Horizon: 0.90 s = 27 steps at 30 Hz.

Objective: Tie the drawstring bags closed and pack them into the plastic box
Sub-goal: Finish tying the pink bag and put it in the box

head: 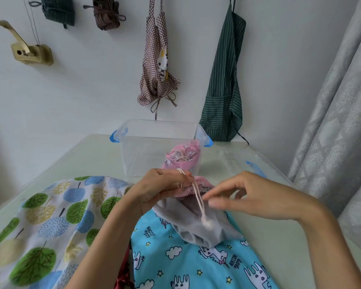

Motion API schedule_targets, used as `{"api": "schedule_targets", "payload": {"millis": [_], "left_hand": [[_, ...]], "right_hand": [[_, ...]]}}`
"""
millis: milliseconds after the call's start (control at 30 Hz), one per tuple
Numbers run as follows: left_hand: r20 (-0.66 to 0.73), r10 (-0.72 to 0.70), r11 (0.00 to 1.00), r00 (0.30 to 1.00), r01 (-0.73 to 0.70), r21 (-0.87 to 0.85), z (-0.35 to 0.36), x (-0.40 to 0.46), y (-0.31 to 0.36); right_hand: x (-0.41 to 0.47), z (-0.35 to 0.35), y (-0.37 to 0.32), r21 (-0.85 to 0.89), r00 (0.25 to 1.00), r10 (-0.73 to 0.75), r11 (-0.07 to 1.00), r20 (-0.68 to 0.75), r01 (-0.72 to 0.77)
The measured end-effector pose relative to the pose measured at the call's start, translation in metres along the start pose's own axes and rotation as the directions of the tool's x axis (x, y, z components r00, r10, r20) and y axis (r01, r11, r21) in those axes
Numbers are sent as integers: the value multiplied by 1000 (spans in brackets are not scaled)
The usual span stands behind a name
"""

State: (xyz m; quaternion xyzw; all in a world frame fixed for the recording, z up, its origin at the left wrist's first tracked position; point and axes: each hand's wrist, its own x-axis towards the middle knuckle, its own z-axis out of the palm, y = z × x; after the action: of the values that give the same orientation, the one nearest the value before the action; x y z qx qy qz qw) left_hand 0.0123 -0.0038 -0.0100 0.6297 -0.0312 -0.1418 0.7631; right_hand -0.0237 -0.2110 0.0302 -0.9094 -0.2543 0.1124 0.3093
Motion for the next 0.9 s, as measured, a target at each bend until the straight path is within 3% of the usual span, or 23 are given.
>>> {"api": "schedule_targets", "payload": {"millis": [100, 133, 267, 400, 633, 733, 900], "left_hand": [[17, 52, 996, 999, -53, 67, 2, -1, 0], [24, 72, 993, 997, -74, 90, 3, -1, -1], [-1, 179, 965, 984, -175, 197, 3, -1, -1], [-17, 301, 908, 954, -281, 310, 1, -2, 1], [-113, 541, 759, 833, -425, 494, 2, 2, -6], [-149, 588, 737, 795, -450, 505, 3, 2, -9], [-154, 617, 702, 772, -451, 552, 2, 4, -11]], "right_hand": [[24, 13, 12, -35, 953, -32, 999, -302, 22], [32, 20, 14, -20, 941, -43, 999, -336, 39], [47, 41, 20, 149, 951, -41, 985, -306, 91], [46, 39, 19, 171, 930, -40, 979, -365, 110], [44, 39, 11, 302, 946, -8, 947, -326, 112], [51, 43, 21, 316, 940, 41, 946, -340, 73], [55, 45, 28, 545, 945, 102, 833, -312, 90]]}}
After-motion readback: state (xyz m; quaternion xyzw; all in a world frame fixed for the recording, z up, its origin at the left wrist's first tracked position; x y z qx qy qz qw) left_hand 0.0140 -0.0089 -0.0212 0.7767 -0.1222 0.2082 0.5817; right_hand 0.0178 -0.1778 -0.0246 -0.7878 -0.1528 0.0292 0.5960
